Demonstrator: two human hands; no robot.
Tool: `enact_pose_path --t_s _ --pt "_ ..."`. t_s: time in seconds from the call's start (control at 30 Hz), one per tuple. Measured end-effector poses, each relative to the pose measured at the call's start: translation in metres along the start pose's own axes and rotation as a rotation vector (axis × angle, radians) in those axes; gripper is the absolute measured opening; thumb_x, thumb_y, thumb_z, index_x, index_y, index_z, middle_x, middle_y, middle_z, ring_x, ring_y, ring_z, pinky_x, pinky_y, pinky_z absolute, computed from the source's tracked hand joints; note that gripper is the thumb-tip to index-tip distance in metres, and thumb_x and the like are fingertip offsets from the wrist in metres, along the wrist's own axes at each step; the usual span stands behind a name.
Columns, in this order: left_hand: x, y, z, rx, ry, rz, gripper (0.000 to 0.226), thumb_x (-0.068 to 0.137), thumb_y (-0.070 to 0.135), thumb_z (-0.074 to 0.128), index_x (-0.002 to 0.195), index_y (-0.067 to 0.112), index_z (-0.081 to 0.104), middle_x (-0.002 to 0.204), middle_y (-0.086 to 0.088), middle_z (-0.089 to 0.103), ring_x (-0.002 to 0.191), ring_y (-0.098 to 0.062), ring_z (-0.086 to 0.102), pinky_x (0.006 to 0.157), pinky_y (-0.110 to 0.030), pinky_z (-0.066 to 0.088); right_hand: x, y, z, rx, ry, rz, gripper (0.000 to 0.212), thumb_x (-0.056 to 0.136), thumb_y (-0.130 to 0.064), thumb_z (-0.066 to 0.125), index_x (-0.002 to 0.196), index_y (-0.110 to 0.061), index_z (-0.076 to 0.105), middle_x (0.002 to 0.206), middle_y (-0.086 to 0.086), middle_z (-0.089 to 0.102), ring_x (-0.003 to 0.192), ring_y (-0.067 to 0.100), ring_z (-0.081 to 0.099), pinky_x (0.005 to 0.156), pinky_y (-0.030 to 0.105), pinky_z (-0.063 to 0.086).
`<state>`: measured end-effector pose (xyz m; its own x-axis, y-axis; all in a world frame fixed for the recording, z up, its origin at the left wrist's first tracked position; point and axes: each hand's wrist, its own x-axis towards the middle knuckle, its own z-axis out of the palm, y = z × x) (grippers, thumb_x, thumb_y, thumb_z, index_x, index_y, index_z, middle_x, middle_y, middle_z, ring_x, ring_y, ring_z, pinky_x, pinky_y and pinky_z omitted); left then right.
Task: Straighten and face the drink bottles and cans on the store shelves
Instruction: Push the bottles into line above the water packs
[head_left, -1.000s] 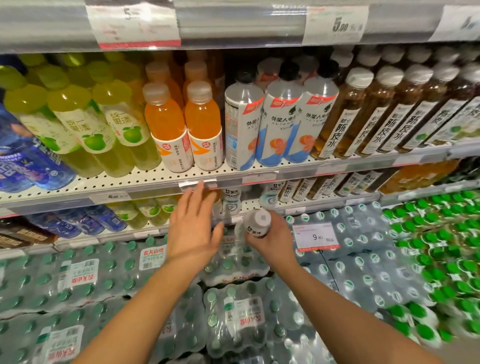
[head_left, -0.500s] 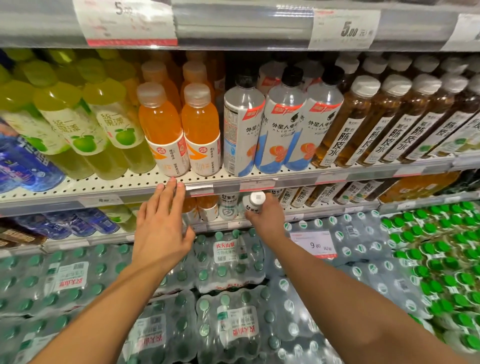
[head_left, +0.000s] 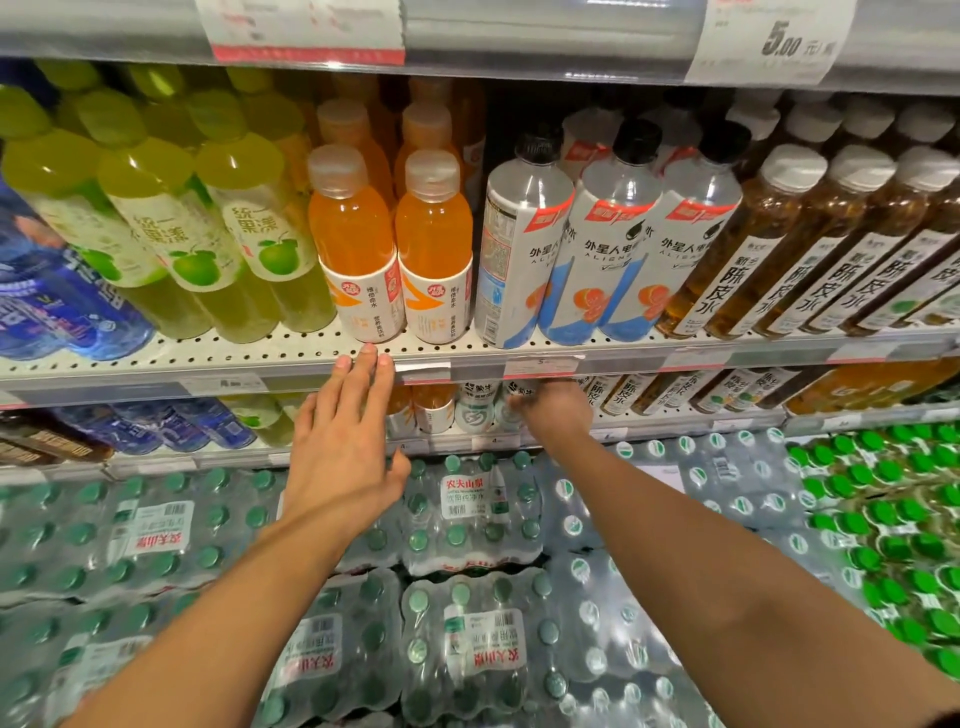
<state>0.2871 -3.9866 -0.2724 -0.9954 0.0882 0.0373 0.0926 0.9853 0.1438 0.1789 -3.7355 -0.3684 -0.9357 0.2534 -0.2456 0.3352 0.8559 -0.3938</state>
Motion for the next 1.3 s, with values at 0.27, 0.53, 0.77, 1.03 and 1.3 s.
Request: enact_pose_path --t_s 0.27,0.53,0.77,1.03,1.3 --pt "-0.001 -0.003 0.002 -0.019 -0.004 0.008 0.114 0.079 0.042 0.072 0.162 0.022 -0.004 0.169 0.001 -0.01 0.156 -0.025 0.0 0.121 -0.051 0.023 -0.024 0.022 0.002 0.113 -0.126 -0.145 0.051 0.095 -0.032 0.068 0.132 -0.006 0.044 0.097 0.013 0.072 0.096 0.036 0.069 0.078 0.04 0.055" --pt "-0.001 -0.001 -0.02 -0.028 -0.086 0.033 0.113 0.08 0.051 0.07 0.161 0.018 -0.001 0.17 -0.003 -0.006 0.156 -0.028 0.004 0.119 -0.056 0.029 -0.121 0.045 -0.054 0.064 -0.483 -0.121 0.061 0.095 -0.024 0.068 0.149 -0.016 0.041 0.106 0.015 0.069 0.08 0.026 0.073 0.078 0.044 0.063" --pt "-0.004 0.003 -0.059 -0.115 -0.311 0.074 0.081 0.089 0.047 0.063 0.157 0.021 0.027 0.166 -0.006 0.023 0.149 -0.03 0.028 0.116 -0.05 0.036 -0.213 0.034 -0.104 0.104 -0.52 -0.176 0.045 0.099 -0.032 0.066 0.14 -0.018 0.054 0.1 0.004 0.069 0.079 0.015 0.071 0.073 0.034 0.058" --pt "-0.139 0.018 -0.089 -0.5 -0.337 -0.066 0.046 0.099 0.037 0.059 0.142 0.022 0.054 0.13 0.001 0.067 0.109 -0.016 0.065 0.097 -0.034 0.052 -0.288 0.062 -0.125 0.155 -0.458 -0.341 0.045 0.098 -0.039 0.063 0.139 -0.022 0.055 0.088 -0.008 0.064 0.086 0.007 0.064 0.073 0.026 0.049" --pt "-0.262 0.002 -0.107 -0.426 -0.429 -0.207 0.045 0.099 0.045 0.056 0.142 0.032 0.053 0.129 0.009 0.064 0.109 -0.006 0.063 0.094 -0.026 0.051 -0.329 0.047 -0.118 0.184 -0.464 -0.516 0.04 0.097 -0.045 0.06 0.135 -0.033 0.058 0.096 -0.014 0.069 0.087 0.0 0.066 0.081 0.023 0.052"
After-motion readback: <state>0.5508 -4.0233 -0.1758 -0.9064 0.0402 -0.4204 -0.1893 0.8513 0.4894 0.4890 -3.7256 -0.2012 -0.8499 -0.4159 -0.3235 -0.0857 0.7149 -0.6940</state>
